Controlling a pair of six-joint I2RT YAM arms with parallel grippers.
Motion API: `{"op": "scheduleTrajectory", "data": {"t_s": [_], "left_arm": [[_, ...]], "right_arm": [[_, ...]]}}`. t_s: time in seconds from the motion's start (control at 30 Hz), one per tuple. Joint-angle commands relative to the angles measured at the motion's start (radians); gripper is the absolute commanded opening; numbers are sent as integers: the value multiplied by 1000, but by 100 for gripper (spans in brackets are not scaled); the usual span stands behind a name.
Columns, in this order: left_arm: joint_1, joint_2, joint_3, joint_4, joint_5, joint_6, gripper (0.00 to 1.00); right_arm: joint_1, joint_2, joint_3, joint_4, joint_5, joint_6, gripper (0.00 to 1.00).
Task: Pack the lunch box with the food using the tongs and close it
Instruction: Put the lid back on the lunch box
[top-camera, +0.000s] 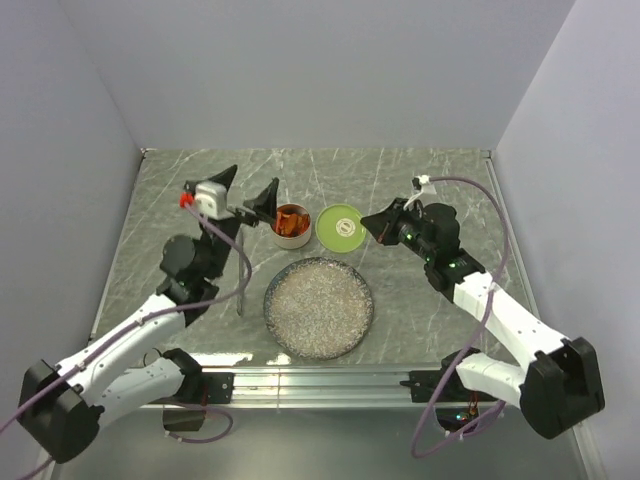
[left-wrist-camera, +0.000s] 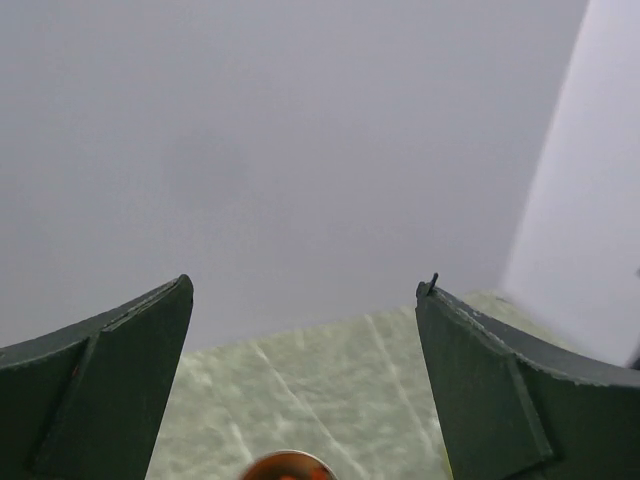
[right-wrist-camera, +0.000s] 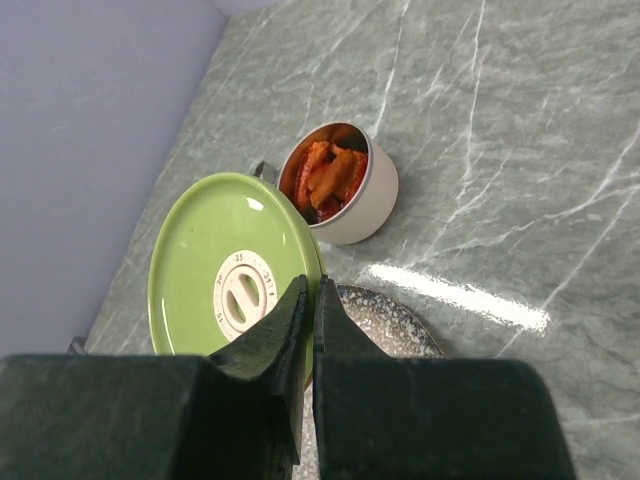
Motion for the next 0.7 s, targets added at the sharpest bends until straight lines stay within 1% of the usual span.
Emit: {"op": "scheduleTrajectory", "data": {"t_s": [0.0, 0.03, 0.07, 0.1, 0.13, 0.17, 0.23, 0.27, 0.4, 0.43, 0.5, 0.53, 0.67], "left_arm": [[118, 94, 79, -349, 296, -401, 99], [199, 123, 86, -346, 370, -438, 99], [244, 154, 93, -311, 557, -480, 99], [282, 221, 95, -286, 626, -556, 99], [342, 254, 98, -271, 678, -581, 99], [359, 301, 102, -259, 691, -598, 99], [375, 335, 93, -239, 641, -595, 99], [376, 340, 92, -239, 640, -591, 99], [382, 343, 78, -254, 562, -575, 100], [387, 341, 76, -265, 517, -574, 99], [390, 323, 61, -275, 469, -575, 99], [393, 315, 55, -285, 412, -574, 99], [399, 257, 0, -288, 295, -577, 99]], "right_arm": [[-7, 71, 53, 102, -50, -3, 0], [-8, 112, 74, 117, -57, 0, 0], [-7, 134, 86, 126, -65, 2, 0], [-7, 159, 97, 136, -83, 5, 0], [-5, 207, 123, 157, -93, 12, 0], [-4, 234, 137, 166, -103, 17, 0], [2, 310, 183, 189, -122, 26, 0], [8, 337, 201, 191, -126, 26, 0], [34, 459, 299, 189, -133, 28, 0], [39, 510, 342, 182, -130, 29, 0], [54, 559, 399, 171, -127, 31, 0], [59, 605, 418, 166, -125, 35, 0], [76, 714, 508, 142, -122, 43, 0]]}}
